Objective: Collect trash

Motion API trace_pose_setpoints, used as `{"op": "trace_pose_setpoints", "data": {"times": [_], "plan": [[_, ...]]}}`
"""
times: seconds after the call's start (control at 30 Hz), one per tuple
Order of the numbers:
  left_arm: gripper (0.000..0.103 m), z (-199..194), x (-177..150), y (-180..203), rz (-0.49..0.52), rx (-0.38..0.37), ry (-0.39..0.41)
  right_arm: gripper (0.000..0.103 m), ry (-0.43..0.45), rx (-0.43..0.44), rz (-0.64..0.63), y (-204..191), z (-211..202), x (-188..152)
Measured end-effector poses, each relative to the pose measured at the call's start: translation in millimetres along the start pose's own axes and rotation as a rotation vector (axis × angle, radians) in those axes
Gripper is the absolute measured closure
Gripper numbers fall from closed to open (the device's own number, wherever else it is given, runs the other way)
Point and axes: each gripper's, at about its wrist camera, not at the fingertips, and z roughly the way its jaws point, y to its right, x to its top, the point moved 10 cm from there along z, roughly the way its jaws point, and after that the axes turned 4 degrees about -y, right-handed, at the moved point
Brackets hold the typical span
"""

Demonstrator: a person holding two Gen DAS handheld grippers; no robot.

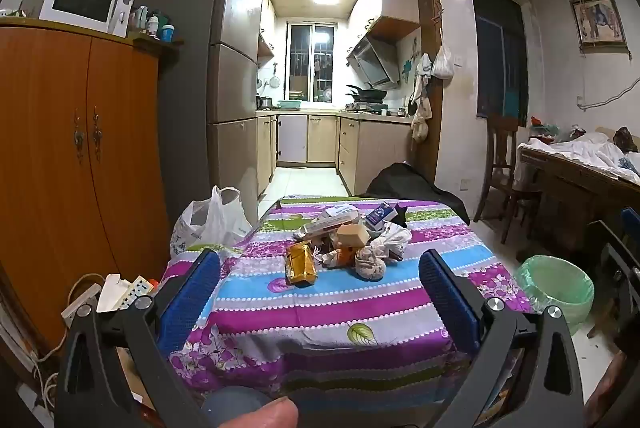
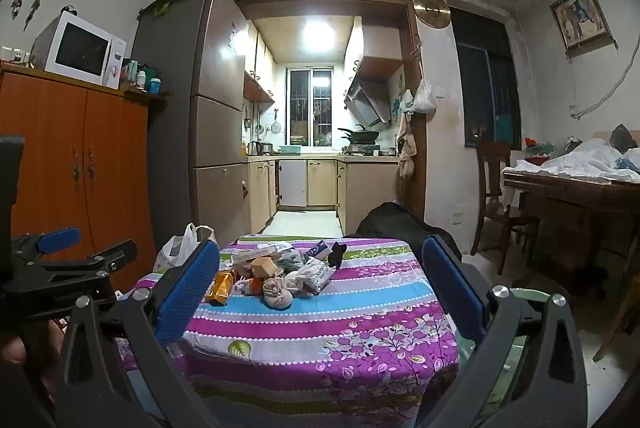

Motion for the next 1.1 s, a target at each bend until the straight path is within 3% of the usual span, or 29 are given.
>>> {"op": "trace_pose_setpoints", "data": {"times": [1.1], "plan": [[0.004, 1.3, -0.3, -0.3, 0.003, 0.001, 0.008, 0.005, -0.035, 0.011, -0.005, -5.8, 4.1, -6.5]]}}
